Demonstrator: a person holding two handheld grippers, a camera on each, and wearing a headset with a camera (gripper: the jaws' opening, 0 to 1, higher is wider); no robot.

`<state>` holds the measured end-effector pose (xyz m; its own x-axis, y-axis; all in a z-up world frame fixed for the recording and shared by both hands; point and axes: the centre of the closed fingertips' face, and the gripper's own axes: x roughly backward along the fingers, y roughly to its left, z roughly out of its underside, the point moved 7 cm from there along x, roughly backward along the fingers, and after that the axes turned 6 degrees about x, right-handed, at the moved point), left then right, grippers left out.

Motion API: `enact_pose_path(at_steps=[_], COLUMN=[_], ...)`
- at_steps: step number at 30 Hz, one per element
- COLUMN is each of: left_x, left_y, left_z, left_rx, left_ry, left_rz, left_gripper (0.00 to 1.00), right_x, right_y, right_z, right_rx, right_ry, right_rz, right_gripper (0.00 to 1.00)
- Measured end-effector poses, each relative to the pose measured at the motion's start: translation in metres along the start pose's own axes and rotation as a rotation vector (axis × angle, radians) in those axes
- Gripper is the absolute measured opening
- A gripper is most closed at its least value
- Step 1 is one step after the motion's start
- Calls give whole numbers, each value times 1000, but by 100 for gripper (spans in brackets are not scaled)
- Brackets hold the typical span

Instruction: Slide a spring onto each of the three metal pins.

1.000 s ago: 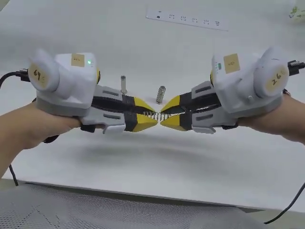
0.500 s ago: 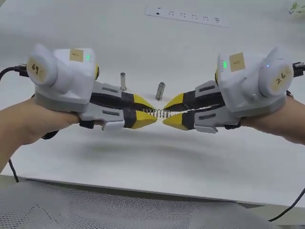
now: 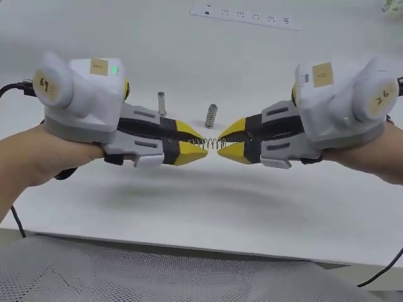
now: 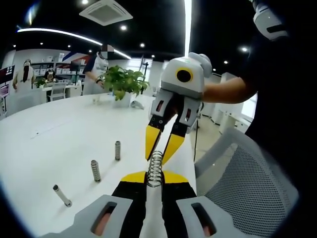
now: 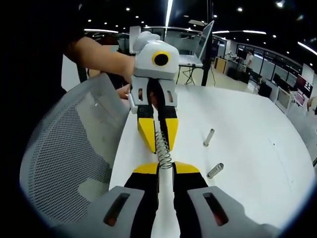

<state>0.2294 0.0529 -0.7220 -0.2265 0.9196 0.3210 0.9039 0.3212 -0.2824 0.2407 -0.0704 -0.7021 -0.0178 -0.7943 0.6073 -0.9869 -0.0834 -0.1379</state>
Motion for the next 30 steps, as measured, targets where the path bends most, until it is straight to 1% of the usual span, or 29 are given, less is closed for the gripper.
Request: enact_pose_path(at_steps=[5, 11, 15, 21, 30], left_x=[-2, -3, -4, -5, -6], left_y=[0, -1, 0, 0, 0], left_z=[1, 4, 6, 7, 6], left_rx=[-1, -10, -12, -24, -35], left_ry=[-1, 14, 19, 25, 26], left_rz=[-3, -6, -11, -17, -25], left_gripper=[2, 2, 2, 2, 2], right_x=[3, 5, 5, 2, -1], right_y=[0, 1, 2, 2, 3], right_z=[-4, -12, -19, -29, -34], right_rx=[14, 46, 55, 68, 68], right_ry=[2, -3, -18, -38, -54], right_rz=[-1, -8, -19, -27, -17], right_gripper=[7, 7, 7, 7, 7])
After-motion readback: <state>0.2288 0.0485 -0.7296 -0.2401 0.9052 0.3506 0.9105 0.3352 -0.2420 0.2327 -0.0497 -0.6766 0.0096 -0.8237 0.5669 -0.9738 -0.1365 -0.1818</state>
